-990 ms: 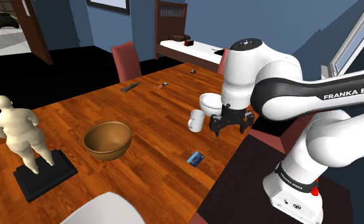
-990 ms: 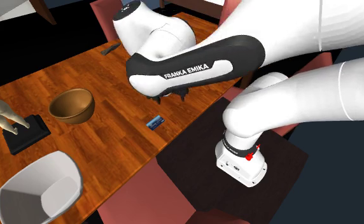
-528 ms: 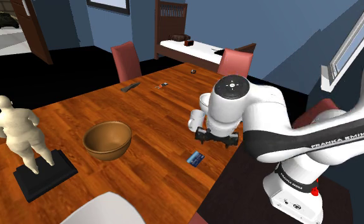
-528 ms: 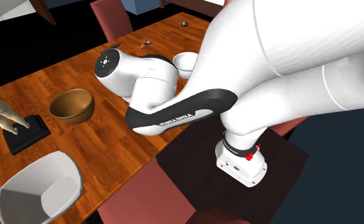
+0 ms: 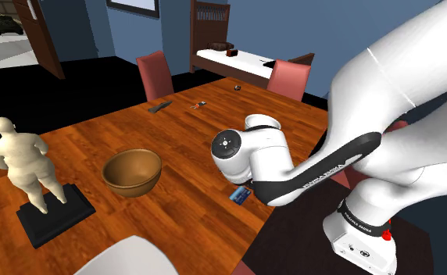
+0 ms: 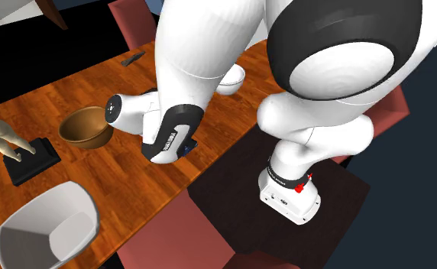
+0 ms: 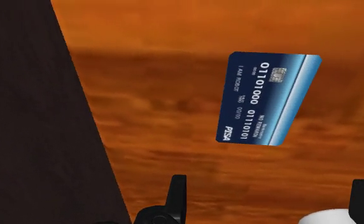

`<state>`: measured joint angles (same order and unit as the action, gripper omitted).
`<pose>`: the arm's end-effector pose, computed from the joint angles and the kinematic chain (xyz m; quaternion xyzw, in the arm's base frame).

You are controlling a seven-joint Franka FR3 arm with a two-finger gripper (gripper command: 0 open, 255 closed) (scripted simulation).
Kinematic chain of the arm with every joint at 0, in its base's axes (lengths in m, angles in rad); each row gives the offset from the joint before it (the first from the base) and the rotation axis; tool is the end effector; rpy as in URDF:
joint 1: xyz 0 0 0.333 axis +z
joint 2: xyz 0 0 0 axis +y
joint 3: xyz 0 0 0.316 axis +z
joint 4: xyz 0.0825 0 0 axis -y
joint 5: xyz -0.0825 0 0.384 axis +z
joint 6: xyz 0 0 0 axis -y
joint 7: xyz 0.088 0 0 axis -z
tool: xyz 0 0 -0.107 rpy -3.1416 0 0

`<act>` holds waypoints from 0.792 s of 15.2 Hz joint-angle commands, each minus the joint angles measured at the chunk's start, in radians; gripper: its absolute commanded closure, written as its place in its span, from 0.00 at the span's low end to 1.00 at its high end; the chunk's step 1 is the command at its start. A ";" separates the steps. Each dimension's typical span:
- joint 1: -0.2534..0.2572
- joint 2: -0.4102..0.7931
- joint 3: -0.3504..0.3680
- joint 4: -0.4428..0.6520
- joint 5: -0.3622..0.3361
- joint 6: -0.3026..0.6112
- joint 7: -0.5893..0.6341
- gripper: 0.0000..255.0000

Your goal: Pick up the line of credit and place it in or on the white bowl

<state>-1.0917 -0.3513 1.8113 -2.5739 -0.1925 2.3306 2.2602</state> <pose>0.3335 0.2411 0.2169 0.7255 -0.6272 0.2101 0.1902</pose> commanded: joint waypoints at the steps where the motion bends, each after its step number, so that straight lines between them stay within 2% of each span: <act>1: -0.126 -0.064 0.126 0.018 0.064 0.033 0.000 0.00; 7: -0.230 -0.126 0.219 -0.009 0.109 0.130 -0.035 0.00; 12: -0.240 -0.132 0.228 -0.011 0.113 0.139 -0.038 0.00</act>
<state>-1.3301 -0.4820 2.0375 -2.5853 -0.0802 2.4681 2.2226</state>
